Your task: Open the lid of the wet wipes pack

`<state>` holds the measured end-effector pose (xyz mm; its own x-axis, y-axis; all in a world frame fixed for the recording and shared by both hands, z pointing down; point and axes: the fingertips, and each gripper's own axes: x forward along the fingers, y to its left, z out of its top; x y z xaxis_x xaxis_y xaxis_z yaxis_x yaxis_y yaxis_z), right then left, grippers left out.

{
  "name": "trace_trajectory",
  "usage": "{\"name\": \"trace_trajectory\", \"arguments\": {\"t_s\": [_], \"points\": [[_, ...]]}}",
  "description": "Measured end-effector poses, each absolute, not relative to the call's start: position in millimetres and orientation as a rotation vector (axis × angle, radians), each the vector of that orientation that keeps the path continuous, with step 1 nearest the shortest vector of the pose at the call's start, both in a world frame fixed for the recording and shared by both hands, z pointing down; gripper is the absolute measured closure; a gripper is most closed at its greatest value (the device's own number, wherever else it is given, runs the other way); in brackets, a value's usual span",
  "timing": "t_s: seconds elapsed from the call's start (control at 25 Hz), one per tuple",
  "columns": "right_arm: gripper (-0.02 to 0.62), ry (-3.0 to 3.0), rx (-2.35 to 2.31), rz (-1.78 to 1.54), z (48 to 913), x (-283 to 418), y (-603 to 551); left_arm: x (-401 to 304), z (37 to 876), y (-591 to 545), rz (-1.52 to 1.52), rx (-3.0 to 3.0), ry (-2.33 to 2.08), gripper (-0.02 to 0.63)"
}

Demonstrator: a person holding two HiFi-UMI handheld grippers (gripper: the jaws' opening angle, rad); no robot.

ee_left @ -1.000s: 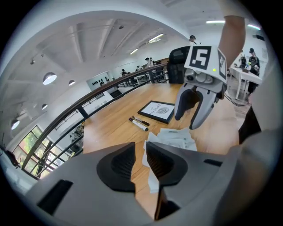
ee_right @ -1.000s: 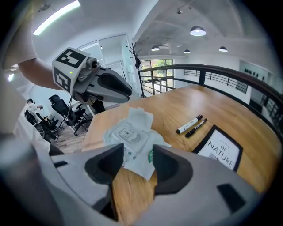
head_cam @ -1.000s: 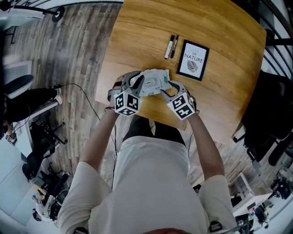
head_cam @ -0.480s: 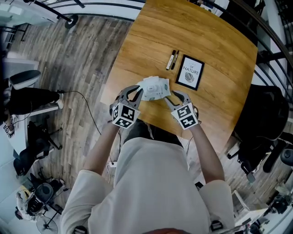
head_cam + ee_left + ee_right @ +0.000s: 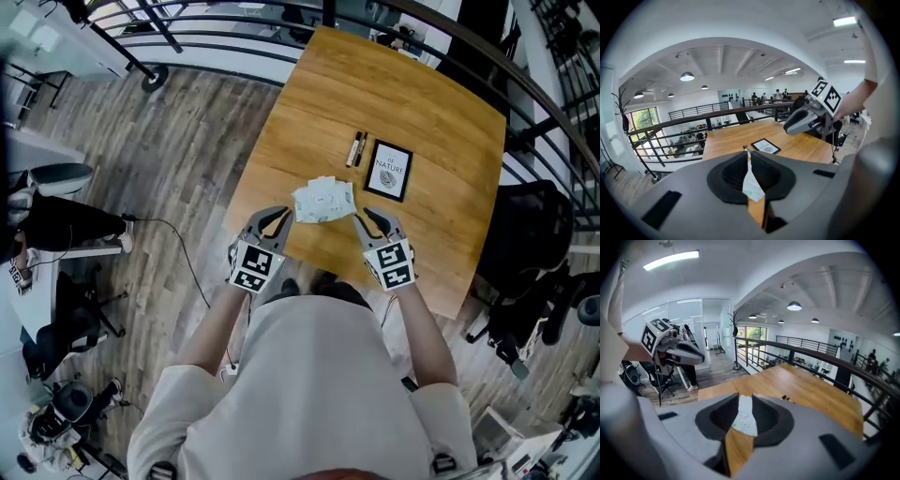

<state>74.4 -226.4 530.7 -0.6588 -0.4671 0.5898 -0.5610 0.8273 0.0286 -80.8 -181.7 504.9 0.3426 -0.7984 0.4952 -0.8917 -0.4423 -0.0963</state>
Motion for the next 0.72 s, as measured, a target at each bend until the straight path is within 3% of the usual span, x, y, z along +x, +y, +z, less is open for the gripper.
{"name": "trace_trajectory", "arguments": {"t_s": [0.72], "points": [[0.592,-2.352,1.108,0.086,455.5,86.9,-117.1,-99.8,452.1,-88.0,0.495,2.501,-1.434,0.611]]}}
